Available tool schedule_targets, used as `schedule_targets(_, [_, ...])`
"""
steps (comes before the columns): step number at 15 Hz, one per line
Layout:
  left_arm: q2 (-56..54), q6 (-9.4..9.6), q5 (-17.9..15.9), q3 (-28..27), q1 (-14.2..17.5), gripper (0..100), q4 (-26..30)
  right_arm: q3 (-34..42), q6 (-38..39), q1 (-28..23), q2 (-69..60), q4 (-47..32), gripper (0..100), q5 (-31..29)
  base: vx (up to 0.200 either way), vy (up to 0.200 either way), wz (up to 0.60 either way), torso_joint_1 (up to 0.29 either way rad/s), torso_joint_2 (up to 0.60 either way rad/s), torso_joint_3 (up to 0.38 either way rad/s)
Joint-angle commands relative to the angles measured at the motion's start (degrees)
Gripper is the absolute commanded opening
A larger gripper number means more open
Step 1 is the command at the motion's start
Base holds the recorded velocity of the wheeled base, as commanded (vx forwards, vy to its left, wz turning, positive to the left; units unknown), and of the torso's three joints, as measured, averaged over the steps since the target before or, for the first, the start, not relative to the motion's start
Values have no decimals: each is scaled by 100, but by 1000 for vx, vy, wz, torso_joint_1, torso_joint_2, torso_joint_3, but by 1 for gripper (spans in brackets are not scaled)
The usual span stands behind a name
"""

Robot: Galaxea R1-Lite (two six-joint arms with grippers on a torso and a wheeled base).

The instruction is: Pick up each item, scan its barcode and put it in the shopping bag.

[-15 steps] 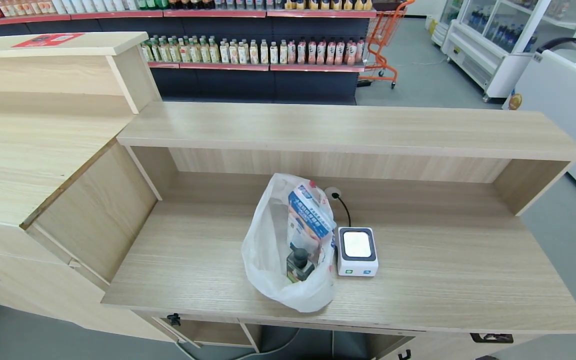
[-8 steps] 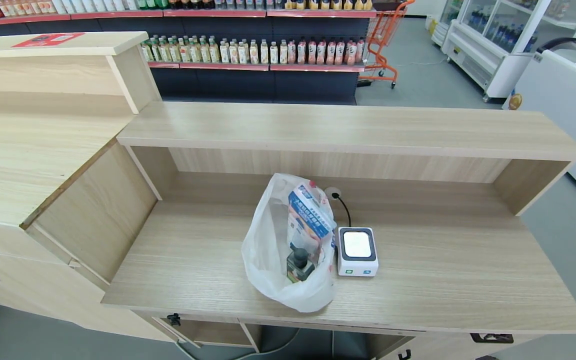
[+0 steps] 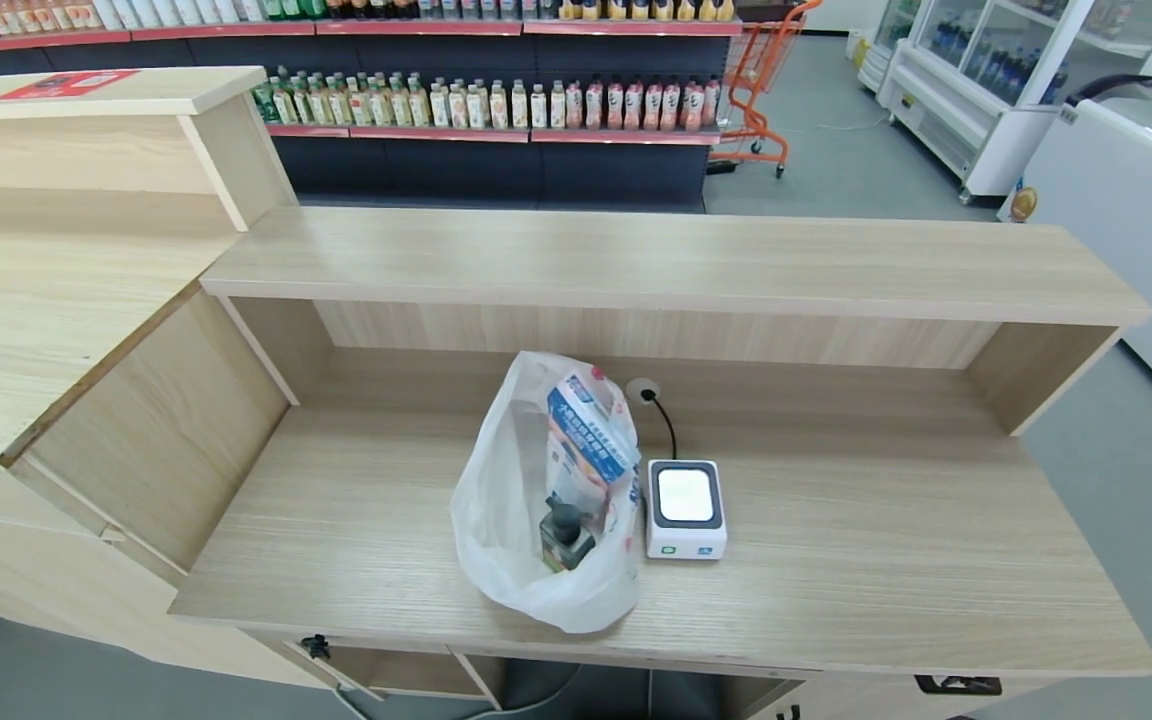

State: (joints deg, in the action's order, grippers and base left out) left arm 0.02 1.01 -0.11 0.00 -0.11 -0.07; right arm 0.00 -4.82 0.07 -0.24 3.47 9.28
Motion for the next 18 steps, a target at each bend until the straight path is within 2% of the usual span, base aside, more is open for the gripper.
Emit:
schedule_targets(1, [-2,-5,2,0,-7,100,-1,0,-11,1,24,13,100,4,0,-200,0,2,2,7])
schedule_targets(3, [-2,-40,2,0,-7,100,-1,0,-11,1,24,30,100,-22,0,-200,0,2,-2,7])
schedule_targets(4, [-2,-48,11,0,-7,100,-1,0,-11,1,24,30,100,-31,0,0,0,0,0,0])
schedule_targets(5, [-2,-5,2,0,-7,100,-1,0,-11,1,24,30,100,-40,200,0,0,2,12,2])
schedule_targets(10, [6,-13,2,0,-7,100,-1,0,-19,1,24,30,100,-40,200,0,0,1,-2,1])
schedule_targets(13, [-2,-40,2,0,-7,100,-1,0,-11,1,24,30,100,-40,0,0,0,0,0,0])
schedule_targets(14, [-2,-40,2,0,-7,100,-1,0,-11,1,24,30,0,-40,0,0,0,0,0,0])
schedule_targets(18, [-2,-40,2,0,-7,100,-1,0,-186,1,24,22,0,-22,0,0,0,0,0,0])
